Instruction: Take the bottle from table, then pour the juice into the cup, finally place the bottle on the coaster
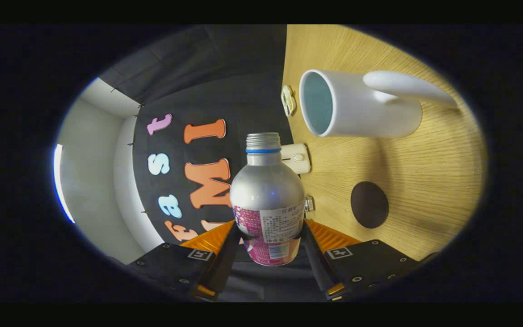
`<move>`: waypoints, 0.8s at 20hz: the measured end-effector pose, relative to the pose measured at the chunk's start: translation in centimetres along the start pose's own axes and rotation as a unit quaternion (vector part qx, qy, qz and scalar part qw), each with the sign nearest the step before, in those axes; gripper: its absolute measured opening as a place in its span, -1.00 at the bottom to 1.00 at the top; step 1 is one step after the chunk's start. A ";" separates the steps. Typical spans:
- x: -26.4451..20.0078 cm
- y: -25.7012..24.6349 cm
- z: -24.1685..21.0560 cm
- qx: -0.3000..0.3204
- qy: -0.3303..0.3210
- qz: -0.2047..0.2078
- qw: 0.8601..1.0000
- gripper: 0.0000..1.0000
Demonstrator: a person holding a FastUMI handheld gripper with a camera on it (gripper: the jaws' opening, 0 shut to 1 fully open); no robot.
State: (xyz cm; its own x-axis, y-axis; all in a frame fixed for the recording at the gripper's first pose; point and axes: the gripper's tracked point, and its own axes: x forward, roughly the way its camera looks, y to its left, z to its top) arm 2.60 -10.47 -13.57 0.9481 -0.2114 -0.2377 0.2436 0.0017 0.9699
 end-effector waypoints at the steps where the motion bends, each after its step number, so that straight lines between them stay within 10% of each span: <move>1: 0.0 0.3 0.2 0.012 -0.004 0.001 1.000 0.51; 16: -0.3 1.9 0.9 0.124 -0.020 0.035 0.991 0.51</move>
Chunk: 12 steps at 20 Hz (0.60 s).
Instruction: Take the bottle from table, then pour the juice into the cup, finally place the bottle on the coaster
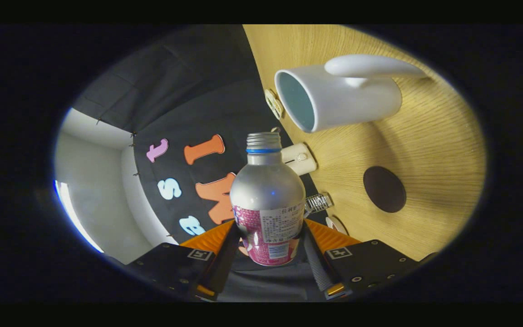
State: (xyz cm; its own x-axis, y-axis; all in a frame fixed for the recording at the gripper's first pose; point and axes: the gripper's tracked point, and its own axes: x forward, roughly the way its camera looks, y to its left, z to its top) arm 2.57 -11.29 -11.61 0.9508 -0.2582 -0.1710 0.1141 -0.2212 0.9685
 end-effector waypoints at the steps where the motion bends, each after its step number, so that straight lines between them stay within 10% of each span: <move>1: 0.1 0.0 0.0 0.004 0.000 0.001 1.000 0.51; 12: 0.2 1.0 0.1 0.033 -0.005 0.019 0.999 0.51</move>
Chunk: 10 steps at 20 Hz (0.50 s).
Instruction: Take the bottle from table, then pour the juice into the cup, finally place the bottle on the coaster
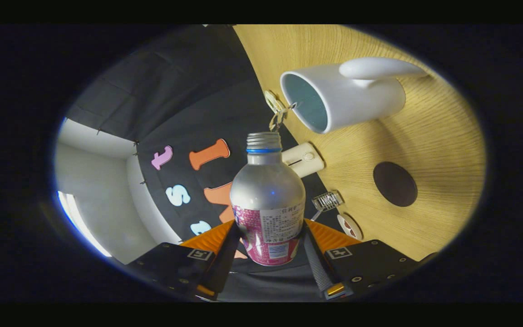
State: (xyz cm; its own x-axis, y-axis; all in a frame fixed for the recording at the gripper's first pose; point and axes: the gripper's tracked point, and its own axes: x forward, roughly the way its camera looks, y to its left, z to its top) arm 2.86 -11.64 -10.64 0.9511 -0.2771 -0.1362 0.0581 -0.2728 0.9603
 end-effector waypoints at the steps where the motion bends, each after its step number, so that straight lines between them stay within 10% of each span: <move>1: 0.0 0.0 0.1 0.002 -0.002 0.001 1.000 0.50; 10: 0.8 0.8 -0.3 0.024 -0.007 0.010 1.000 0.51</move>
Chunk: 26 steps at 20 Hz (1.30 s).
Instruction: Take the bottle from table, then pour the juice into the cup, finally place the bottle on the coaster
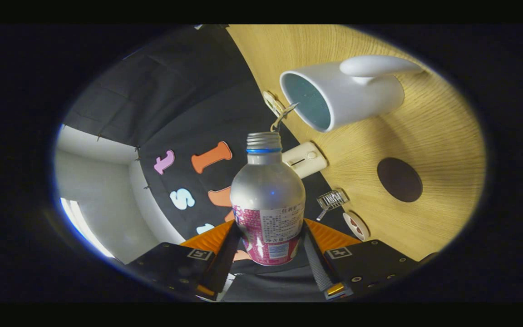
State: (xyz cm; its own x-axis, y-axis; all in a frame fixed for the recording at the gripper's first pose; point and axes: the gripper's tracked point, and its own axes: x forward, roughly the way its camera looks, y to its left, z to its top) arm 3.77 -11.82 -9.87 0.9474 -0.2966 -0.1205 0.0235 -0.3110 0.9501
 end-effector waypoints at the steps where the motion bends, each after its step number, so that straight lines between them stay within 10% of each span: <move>1: 0.1 0.1 -0.1 0.004 0.001 0.003 1.000 0.51; 26: 1.3 1.9 -0.9 0.061 -0.008 0.041 0.997 0.51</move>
State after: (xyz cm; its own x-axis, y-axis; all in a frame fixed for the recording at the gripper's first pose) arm 5.29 -12.00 -7.97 0.9391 -0.3401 -0.0485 -0.0946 -0.3918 0.9152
